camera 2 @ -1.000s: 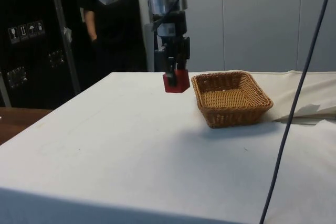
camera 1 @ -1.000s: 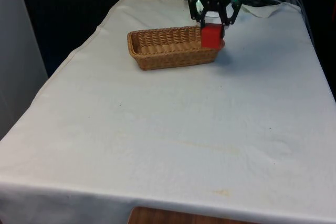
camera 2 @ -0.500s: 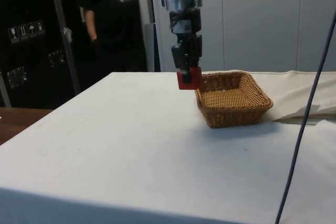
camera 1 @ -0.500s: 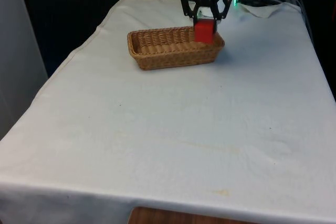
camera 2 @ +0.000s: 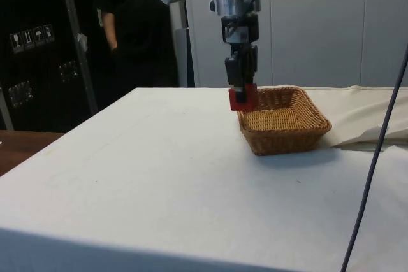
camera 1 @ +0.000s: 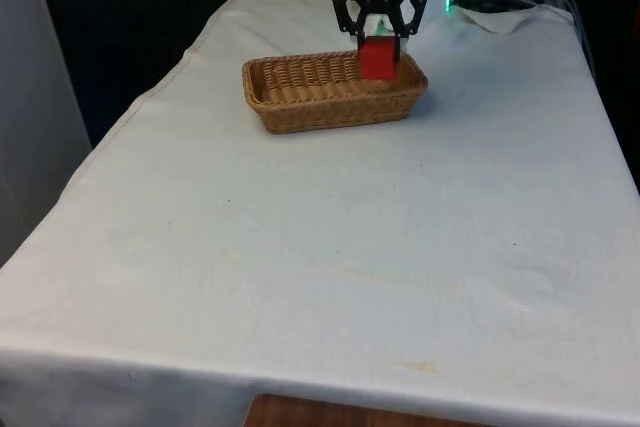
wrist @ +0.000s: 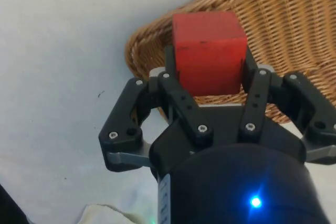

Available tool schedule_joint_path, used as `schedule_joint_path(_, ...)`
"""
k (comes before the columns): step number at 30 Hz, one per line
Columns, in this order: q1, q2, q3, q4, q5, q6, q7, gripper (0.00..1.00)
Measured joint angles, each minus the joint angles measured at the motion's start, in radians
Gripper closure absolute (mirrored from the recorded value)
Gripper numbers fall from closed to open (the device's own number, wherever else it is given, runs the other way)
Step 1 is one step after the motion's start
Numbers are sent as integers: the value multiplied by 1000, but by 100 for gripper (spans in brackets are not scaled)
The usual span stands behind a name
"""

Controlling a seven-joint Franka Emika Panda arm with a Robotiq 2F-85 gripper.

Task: Pick up the cube and place it into the basket.

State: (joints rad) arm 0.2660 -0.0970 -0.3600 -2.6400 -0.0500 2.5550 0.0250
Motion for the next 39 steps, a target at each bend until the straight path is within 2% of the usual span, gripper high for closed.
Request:
schedule_joint_path(11, -4, -1, -53, -46, 1, 58, -91, 97)
schedule_joint_path(20, -6, -1, -118, -70, 1, 79, -197, 97)
schedule_joint_path(22, -7, -1, -124, -72, 1, 80, -207, 97)
schedule_joint_path(28, -10, -1, -175, -87, 1, 88, -292, 97)
schedule_joint_path(34, -12, 7, -196, -101, 1, 106, -333, 97)
schedule_joint_path(39, -12, 40, -203, -113, 1, 160, -357, 97)
